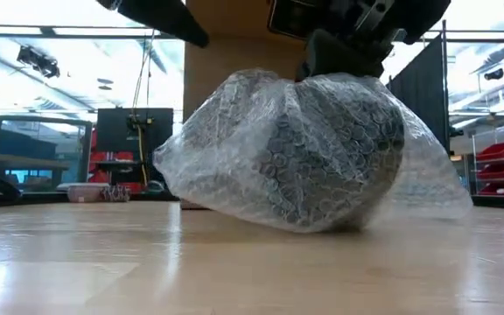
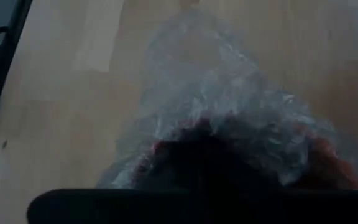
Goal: Wrap mug
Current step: Wrap the black mug with the bubble wrap
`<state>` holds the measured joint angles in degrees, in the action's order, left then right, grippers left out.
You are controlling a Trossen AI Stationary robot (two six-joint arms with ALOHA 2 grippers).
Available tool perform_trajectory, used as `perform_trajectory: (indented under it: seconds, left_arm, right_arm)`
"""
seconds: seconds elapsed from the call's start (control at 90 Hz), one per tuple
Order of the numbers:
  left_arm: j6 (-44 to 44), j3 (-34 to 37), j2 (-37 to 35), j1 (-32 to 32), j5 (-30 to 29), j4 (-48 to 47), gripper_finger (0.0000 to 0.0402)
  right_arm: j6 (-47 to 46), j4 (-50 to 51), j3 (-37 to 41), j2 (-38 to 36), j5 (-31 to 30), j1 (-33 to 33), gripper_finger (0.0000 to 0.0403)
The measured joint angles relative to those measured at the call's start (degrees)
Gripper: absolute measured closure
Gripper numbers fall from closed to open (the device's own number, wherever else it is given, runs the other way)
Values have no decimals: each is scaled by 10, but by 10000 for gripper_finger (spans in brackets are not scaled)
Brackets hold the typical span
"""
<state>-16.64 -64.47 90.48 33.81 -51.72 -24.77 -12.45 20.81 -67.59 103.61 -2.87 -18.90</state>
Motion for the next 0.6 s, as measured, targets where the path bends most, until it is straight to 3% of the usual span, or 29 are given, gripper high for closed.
perform_trajectory:
  seconds: [0.411,0.6]
  left_arm:
    - [16,-2,0,-1,4,11,402]
    - [17,-2,0,-3,4,11,402]
  right_arm:
    - [-16,82,5,-111,-22,0,403]
    - [-3,47,4,-120,-38,0,403]
